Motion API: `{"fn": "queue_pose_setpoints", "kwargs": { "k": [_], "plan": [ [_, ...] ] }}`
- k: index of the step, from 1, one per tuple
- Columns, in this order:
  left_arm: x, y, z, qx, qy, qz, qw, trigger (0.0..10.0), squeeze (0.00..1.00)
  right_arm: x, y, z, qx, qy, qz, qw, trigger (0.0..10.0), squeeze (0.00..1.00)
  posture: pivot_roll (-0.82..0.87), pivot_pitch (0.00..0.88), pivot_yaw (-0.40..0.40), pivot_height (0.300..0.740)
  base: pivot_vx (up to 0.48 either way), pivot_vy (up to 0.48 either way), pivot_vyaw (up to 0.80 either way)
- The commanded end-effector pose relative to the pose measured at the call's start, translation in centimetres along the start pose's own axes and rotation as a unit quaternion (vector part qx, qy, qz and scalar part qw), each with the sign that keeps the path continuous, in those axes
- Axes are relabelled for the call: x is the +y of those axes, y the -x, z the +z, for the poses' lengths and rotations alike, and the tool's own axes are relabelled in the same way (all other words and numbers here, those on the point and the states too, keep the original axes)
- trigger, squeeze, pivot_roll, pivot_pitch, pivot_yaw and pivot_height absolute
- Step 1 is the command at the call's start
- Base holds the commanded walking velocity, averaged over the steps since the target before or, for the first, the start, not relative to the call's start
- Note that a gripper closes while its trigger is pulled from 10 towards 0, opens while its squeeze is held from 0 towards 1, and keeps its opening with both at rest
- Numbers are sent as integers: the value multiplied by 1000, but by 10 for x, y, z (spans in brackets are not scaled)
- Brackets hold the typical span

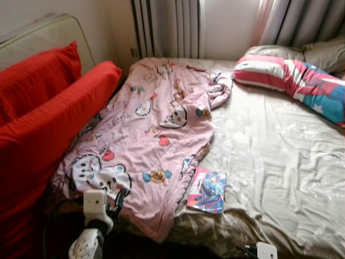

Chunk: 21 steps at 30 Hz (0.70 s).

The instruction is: Clean up the room

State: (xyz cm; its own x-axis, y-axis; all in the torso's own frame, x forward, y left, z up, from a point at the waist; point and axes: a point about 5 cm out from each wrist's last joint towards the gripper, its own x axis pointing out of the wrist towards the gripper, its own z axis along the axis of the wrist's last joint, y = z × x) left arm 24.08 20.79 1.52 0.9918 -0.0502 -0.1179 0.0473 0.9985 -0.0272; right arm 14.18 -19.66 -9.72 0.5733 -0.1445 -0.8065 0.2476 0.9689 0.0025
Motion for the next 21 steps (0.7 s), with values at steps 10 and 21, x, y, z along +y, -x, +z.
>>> {"fn": "queue_pose_setpoints", "kwargs": {
  "k": [10, 21],
  "plan": [
    [-6, -14, 20, -27, 15, 4, 1000, 10000, 0, 0, 1, -4, 6, 8, 7, 1000, 10000, 0, -4, 6, 23, 740, 0, 0, 0],
    [-9, -19, 26, -27, 23, 3, 999, 10000, 0, 4, 1, -5, 14, 11, 11, 1000, 10000, 0, -11, 1, 40, 740, 0, 0, -419]
  ]
}}
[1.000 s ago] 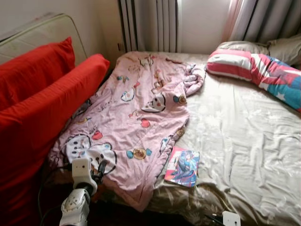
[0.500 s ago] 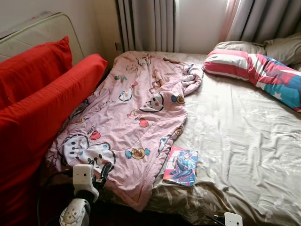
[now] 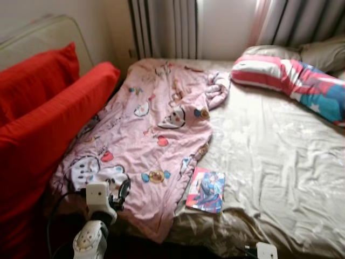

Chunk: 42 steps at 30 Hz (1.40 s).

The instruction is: Clean up the room

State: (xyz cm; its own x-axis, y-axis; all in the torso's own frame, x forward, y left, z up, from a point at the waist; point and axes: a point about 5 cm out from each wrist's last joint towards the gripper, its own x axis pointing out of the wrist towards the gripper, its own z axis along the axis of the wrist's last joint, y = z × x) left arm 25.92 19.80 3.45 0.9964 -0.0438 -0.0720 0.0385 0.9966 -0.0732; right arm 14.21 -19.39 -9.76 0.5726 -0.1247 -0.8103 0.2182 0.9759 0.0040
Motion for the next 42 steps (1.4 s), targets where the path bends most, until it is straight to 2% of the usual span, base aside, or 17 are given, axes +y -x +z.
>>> {"fn": "queue_pose_setpoints", "kwargs": {
  "k": [1, 7, 10, 30, 36, 42],
  "plan": [
    [0, -4, 5, -4, 0, 0, 1000, 10000, 0, 2, 1, -4, 10, 0, 3, 1000, 10000, 0, -12, 0, 44, 740, 0, 0, -788],
    [1, -4, 6, -1, 2, 1, 1000, 10000, 0, 3, 1, -5, 11, 2, 7, 1000, 10000, 0, -8, 0, 46, 740, 0, 0, -788],
    [1, -5, 7, 1, 2, -1, 1000, 10000, 0, 3, 1, -5, 12, 4, 8, 1000, 10000, 0, -7, 0, 48, 740, 0, 480, -788],
    [-6, -7, 8, 10, -4, -25, 1000, 10000, 0, 7, 1, -7, 15, 8, 16, 1000, 10000, 0, -4, 0, 61, 740, 0, 0, -788],
    [-7, -8, 11, 7, -8, -27, 1000, 10000, 0, 7, 1, -6, 14, 7, 16, 1000, 10000, 0, 1, 0, 60, 740, 0, 336, -788],
    [-7, -8, 12, 4, -9, -28, 1000, 10000, 0, 7, 1, -5, 13, 8, 16, 1000, 10000, 0, 3, 0, 59, 740, 0, 0, -788]
  ]
}}
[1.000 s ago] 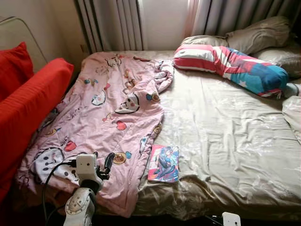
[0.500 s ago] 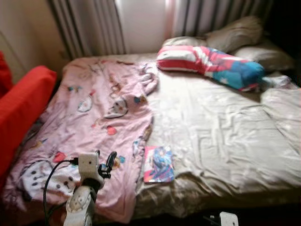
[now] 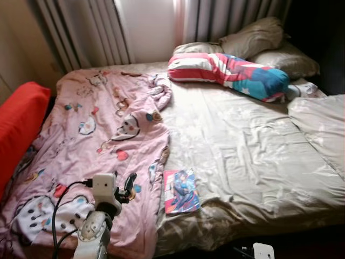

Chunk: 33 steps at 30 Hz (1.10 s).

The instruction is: Clean up the room

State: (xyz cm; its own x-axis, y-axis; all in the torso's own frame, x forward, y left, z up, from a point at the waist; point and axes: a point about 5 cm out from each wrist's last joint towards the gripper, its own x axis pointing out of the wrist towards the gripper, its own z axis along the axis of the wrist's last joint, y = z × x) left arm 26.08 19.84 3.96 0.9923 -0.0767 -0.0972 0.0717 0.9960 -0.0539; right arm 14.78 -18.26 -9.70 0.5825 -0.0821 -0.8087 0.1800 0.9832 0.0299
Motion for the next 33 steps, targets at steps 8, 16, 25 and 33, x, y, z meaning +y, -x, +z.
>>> {"fn": "queue_pose_setpoints", "kwargs": {
  "k": [8, 16, 25, 33],
  "plan": [
    [-9, -8, 9, -13, -2, -15, 1000, 10000, 0, -5, 2, -5, 1, -7, -8, 1000, 10000, 0, 9, 0, 55, 740, 0, 0, -591],
    [-13, -6, 9, -15, -1, -16, 1000, 10000, 0, -5, 2, -2, -15, -15, -8, 1000, 10000, 0, 11, 7, 53, 740, 0, 0, 0],
    [-11, 1, 8, -13, 6, -9, 1000, 10000, 0, -6, 3, 2, -48, -29, -9, 998, 10000, 0, 3, 23, 55, 740, 0, 0, 0],
    [-10, 5, 2, -4, 20, 3, 1000, 10000, 0, -7, 4, 3, -54, -31, -11, 998, 10000, 0, 2, 43, 51, 740, 0, 0, 0]
  ]
}}
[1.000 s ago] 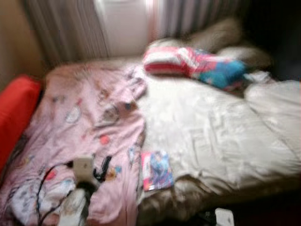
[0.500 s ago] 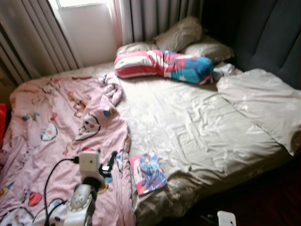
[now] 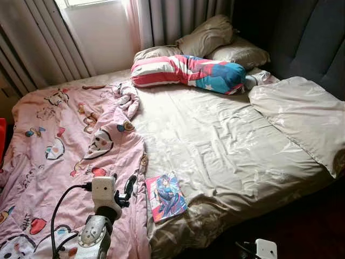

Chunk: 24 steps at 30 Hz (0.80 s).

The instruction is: Clean up the room

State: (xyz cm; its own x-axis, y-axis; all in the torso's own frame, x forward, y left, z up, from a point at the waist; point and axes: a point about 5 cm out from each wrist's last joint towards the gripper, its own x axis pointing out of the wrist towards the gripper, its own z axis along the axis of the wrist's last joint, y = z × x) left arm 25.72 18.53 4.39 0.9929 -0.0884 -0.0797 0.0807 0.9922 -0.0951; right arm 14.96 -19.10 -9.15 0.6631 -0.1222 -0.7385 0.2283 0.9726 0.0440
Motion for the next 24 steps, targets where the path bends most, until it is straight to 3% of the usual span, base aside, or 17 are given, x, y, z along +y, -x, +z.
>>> {"fn": "queue_pose_setpoints", "kwargs": {
  "k": [1, 17, 24],
  "plan": [
    [4, 3, -1, 4, 2, 10, 1000, 10000, 0, 1, 1, -3, 2, -8, -1, 1000, 10000, 0, 3, 43, 49, 740, 0, 0, 0],
    [4, 2, 0, 5, 3, 7, 1000, 10000, 0, 0, 1, -6, 17, 7, -4, 1000, 10000, 0, 0, 45, 43, 740, 0, 0, 0],
    [3, 3, -1, 10, 1, 3, 1000, 10000, 0, -1, 1, -7, 25, 19, -3, 999, 10000, 0, 3, 33, 40, 685, 0, 0, 0]
  ]
}}
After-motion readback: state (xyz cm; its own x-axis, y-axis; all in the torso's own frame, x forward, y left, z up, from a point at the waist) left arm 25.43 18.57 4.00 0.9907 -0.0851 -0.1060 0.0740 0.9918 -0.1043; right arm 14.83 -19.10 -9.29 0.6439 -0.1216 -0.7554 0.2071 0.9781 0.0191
